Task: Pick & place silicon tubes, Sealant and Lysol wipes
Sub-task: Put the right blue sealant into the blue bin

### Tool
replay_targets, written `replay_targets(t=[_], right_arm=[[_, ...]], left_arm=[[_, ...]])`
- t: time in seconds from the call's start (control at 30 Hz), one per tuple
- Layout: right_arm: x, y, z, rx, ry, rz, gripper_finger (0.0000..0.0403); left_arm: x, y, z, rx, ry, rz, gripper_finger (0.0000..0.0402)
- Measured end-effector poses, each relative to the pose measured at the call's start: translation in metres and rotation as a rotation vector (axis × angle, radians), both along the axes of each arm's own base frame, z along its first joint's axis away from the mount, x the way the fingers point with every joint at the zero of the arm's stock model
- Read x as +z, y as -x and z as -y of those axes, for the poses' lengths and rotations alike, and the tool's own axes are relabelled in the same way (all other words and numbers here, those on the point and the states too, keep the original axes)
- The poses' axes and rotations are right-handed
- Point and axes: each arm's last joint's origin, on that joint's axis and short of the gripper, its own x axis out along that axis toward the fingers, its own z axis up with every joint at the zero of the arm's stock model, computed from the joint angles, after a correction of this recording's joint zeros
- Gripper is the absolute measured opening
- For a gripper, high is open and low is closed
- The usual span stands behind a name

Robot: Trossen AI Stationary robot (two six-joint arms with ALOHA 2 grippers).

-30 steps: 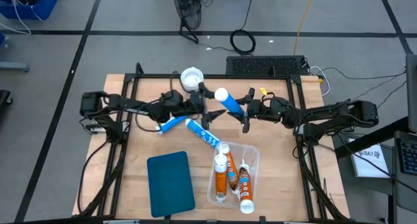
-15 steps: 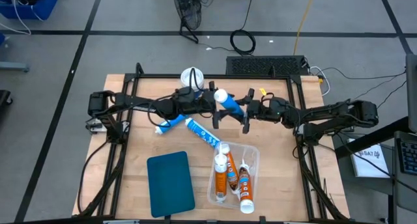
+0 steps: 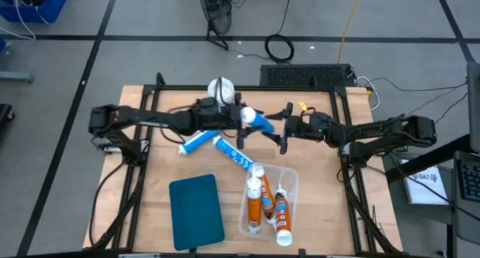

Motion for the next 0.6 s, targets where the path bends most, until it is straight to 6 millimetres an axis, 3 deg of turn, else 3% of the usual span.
replay_targets(t=[0.1, 0.17, 0.33, 0.5, 0.6], right_arm=[[-0.001, 0.0, 0.001, -0.017, -0.051, 0.0, 0.0359], [0.002, 0.001, 0.001, -0.014, -0.06, 0.017, 0.0385], [0.002, 0.004, 0.001, -0.032, -0.012, -0.009, 0.0373], [0.013, 0.019, 0.007, -0.334, 0.089, -0.047, 0.0364], [0.02, 0.032, 0.008, -0.454, 0.128, -0.094, 0.0363]], left_arm=[[0.017, 0.018, 0.003, 0.04, -0.019, -0.045, 0.021], [0.027, 0.03, 0.007, 0.09, -0.027, -0.075, 0.021], [0.04, 0.064, 0.02, 0.18, -0.016, -0.22, 0.021], [0.036, 0.096, 0.038, 0.298, 0.038, -0.418, 0.021], [0.037, 0.111, 0.052, 0.302, 0.096, -0.422, 0.021]])
